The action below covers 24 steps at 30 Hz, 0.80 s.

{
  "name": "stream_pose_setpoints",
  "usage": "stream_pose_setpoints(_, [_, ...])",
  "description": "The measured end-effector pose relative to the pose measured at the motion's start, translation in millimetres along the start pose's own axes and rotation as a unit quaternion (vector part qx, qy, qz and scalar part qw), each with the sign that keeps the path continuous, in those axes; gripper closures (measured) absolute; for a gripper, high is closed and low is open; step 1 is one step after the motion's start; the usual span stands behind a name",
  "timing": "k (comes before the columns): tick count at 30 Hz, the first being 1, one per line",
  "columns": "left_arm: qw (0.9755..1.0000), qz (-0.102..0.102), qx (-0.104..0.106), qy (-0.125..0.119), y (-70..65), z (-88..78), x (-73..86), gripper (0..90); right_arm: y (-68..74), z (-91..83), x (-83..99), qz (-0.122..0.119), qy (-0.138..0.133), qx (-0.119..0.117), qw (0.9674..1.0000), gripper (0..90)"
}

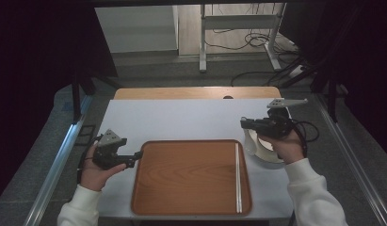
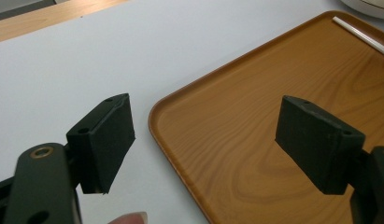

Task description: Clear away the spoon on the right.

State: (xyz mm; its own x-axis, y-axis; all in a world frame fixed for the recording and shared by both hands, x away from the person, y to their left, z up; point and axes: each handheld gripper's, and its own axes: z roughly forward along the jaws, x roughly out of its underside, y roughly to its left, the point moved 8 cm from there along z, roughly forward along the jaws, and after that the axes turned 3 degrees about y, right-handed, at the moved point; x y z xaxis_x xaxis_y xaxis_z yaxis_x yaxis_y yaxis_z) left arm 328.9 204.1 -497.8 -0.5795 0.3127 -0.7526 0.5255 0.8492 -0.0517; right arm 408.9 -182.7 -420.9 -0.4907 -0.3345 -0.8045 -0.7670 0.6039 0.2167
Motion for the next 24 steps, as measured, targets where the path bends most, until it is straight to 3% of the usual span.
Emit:
stream_pose_setpoints(11, [1.0,0.001,0.002,0.0,-2.5,0.8,-0.3,19.6,46.5,45.5,24.6,-0.032,0.024,-0.021,0.999,86.6])
stream_pose_setpoints(17, [1.0,0.001,0.002,0.0,-2.9,0.9,-0.4,19.5,57.2,68.3,42.0,-0.025,0.036,-0.033,0.9985,86.6])
stream_pose_setpoints(24, [1.0,0.002,0.004,0.001,-3.5,1.2,-0.4,19.6,72.0,80.6,57.1,-0.016,0.051,-0.057,0.997,86.6])
